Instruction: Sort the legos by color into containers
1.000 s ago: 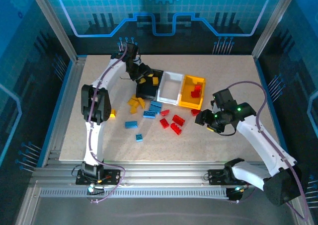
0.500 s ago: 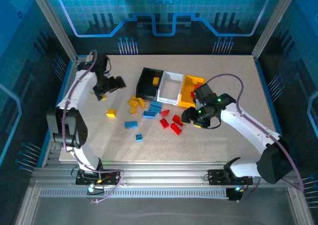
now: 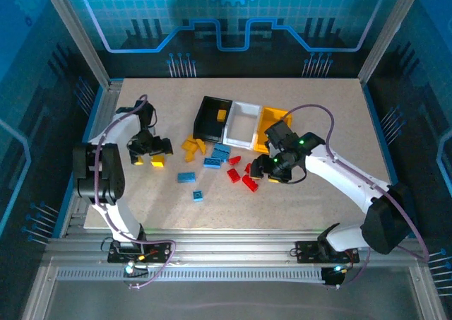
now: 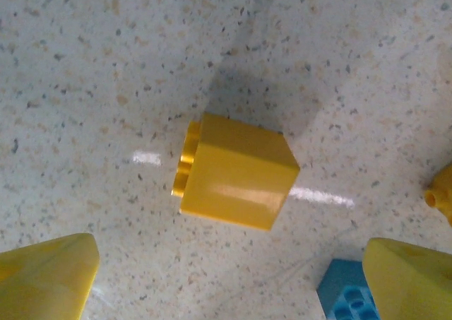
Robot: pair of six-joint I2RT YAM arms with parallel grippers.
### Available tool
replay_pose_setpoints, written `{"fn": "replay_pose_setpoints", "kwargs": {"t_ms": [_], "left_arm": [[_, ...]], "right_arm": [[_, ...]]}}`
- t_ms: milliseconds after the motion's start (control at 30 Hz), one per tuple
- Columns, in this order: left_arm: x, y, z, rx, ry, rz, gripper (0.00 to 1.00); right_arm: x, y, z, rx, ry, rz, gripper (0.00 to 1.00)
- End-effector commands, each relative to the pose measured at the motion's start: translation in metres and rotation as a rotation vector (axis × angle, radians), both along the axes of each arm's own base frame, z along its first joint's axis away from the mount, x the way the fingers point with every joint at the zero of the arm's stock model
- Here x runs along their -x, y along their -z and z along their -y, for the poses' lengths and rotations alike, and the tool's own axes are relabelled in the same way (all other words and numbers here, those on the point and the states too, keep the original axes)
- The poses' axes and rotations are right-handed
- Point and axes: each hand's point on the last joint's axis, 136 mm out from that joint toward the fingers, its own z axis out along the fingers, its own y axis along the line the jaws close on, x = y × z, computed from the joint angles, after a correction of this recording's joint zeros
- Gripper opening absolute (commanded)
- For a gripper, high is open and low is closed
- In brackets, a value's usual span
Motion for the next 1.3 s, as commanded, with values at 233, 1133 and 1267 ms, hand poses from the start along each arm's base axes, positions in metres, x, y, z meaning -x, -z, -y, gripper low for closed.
{"fn": "replay_pose_setpoints", "kwargs": {"t_ms": [233,1133,1267], "left_arm": [[-0.016,0.033,-0.003,-0.016,0.07,-0.023,0.83],[-0.033,-0.038,0.059,0.378,-0.185,0.134,0.48],[-0.056,-0.064,0.085,0.553,-0.312,0.202,0.48]], "right_arm": [[0.009,-0.008,0.006,0.027,0.02,-0.001,0.63],[0.006,-0.006,0.009,0.049,-0.005,0.037,0.63],[0.009,-0.003,0.018,0.044,0.014,0.043,0.63]]}}
